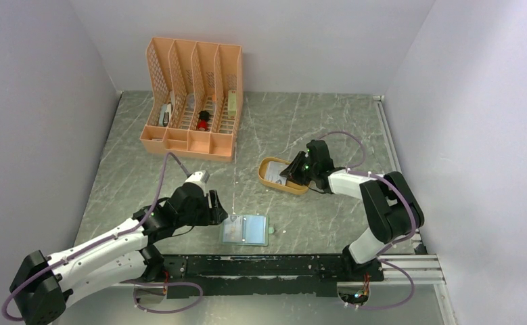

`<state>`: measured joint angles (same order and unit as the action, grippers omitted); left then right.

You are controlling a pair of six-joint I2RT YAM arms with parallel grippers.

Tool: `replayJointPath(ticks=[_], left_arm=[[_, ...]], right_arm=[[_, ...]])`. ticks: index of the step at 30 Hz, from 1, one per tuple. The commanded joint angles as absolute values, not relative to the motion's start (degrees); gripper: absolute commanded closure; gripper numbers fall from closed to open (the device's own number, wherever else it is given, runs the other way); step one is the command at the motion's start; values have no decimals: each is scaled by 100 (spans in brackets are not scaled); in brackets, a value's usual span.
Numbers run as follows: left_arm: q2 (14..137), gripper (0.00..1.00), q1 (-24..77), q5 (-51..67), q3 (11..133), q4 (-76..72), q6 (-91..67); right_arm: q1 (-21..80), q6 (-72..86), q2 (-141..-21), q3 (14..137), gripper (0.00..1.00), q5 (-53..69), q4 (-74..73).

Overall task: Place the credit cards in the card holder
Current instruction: Pick up the credit card from the storage box.

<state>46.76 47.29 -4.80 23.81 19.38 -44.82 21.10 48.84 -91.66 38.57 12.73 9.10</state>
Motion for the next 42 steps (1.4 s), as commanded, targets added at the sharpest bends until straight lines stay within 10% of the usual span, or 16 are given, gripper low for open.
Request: replayJointPath(ticks=[1, 22, 42], left_arm=[[4684, 36, 4707, -347, 2353, 1718, -4535], [4588, 36, 4703, -356, 2340, 1763, -4540], [4432, 36, 4709, -534, 2795, 2083, -4366]], right_arm=[[2057, 4808, -9008, 3779, 75, 1265, 748], [2061, 5123, -8394, 3868, 100, 1550, 450], [1889, 7310, -7233, 4406, 100, 2306, -661]])
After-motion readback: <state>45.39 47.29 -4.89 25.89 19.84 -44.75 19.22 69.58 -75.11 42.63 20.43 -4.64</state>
